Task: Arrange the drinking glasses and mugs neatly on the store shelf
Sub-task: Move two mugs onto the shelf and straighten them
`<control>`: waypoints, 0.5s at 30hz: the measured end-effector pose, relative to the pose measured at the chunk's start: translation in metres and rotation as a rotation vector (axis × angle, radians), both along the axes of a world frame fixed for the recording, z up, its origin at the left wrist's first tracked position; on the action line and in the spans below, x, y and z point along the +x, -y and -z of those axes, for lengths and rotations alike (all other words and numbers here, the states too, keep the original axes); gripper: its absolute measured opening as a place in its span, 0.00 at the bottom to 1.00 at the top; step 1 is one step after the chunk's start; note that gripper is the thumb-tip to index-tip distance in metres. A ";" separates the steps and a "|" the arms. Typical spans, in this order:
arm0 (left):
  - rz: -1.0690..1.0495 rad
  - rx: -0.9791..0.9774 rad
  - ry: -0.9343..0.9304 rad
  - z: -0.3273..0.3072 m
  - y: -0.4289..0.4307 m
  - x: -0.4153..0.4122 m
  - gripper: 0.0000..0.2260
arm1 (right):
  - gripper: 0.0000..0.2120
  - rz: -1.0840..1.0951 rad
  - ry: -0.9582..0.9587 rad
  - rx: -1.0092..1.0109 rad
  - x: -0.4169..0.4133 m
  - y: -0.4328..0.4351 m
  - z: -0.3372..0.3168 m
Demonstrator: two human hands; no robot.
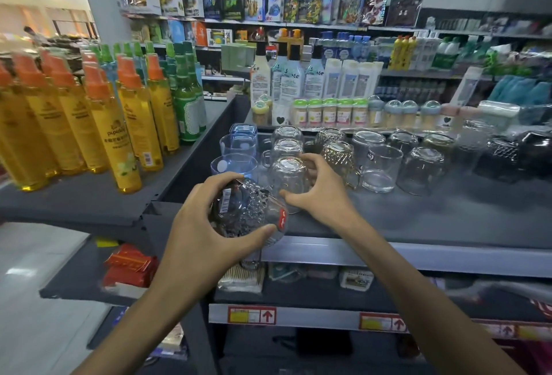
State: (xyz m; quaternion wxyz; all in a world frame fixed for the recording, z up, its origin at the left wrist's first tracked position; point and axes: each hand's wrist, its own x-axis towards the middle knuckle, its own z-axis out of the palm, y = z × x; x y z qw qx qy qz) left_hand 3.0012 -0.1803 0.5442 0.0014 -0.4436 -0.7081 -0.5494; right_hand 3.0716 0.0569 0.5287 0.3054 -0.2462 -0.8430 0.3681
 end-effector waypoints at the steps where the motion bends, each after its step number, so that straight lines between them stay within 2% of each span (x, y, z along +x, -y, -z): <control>1: 0.003 -0.002 0.005 0.001 0.000 0.001 0.33 | 0.42 0.000 0.006 0.001 0.000 0.000 0.001; 7: 0.033 -0.002 0.017 0.002 -0.003 0.009 0.34 | 0.42 -0.012 0.009 -0.001 0.017 0.008 0.000; 11: 0.077 0.017 0.025 0.000 -0.006 0.016 0.33 | 0.27 0.038 -0.119 0.060 0.065 0.032 -0.003; 13: 0.114 0.021 0.049 -0.001 -0.013 0.022 0.34 | 0.18 0.026 -0.208 0.002 0.097 0.048 -0.008; 15: 0.149 0.025 0.113 0.001 -0.025 0.031 0.36 | 0.15 0.006 -0.251 -0.047 0.126 0.062 -0.013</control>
